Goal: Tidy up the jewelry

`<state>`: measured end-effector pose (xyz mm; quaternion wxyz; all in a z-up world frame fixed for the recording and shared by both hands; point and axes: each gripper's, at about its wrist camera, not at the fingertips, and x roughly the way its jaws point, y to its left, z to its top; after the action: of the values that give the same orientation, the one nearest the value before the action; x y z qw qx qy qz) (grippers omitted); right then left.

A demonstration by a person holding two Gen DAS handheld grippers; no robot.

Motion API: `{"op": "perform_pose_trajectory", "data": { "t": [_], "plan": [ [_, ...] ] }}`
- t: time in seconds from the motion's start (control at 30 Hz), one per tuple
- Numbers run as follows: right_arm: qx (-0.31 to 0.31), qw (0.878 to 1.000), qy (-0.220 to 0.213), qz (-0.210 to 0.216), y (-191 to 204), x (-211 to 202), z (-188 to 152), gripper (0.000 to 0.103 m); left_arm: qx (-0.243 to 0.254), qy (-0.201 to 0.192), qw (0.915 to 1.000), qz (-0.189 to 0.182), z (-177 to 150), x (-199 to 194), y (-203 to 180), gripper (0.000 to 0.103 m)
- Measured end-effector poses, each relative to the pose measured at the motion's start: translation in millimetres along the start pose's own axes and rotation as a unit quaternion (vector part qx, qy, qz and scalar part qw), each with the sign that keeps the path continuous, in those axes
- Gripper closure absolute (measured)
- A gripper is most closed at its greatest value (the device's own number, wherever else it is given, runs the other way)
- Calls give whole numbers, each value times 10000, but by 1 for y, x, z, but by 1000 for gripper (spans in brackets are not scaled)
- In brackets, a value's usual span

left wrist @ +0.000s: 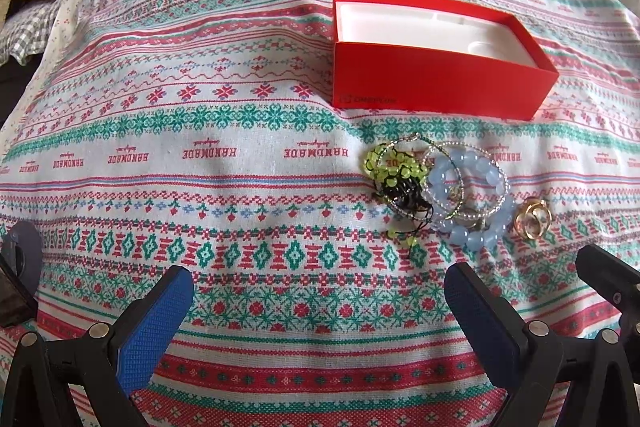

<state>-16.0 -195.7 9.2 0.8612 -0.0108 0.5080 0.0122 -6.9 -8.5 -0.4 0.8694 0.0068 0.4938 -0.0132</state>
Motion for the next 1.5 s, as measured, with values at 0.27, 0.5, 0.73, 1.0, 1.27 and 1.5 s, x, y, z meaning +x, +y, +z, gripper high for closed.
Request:
{"op": "perform_pose_trajectory", "data": {
  "t": [0.27,0.5,0.73,1.0,1.27,1.5],
  "plan": [
    [-17,10000,-18,-16,0,4,-1,0,-21,20,10000,-2,-2,3,3,0],
    [-166,9995,-179,-215,1,3,-2,0,10,10,10000,10,-4,3,4,0],
    [-116,9999,27,-62,-2,0,6,0,133,52,9997,221,5,5,10,0],
    [-422,9982,88,425,2,-6,29,0,549,173,9976,-381,29,6,16,0],
    [-933,9913,483,793,8,19,47,0,1035,18,9891,-1043,41,19,7,2],
    [-928,9861,624,1228,8,43,50,27,1188,315,9821,-1429,44,43,0,23]
  ]
}}
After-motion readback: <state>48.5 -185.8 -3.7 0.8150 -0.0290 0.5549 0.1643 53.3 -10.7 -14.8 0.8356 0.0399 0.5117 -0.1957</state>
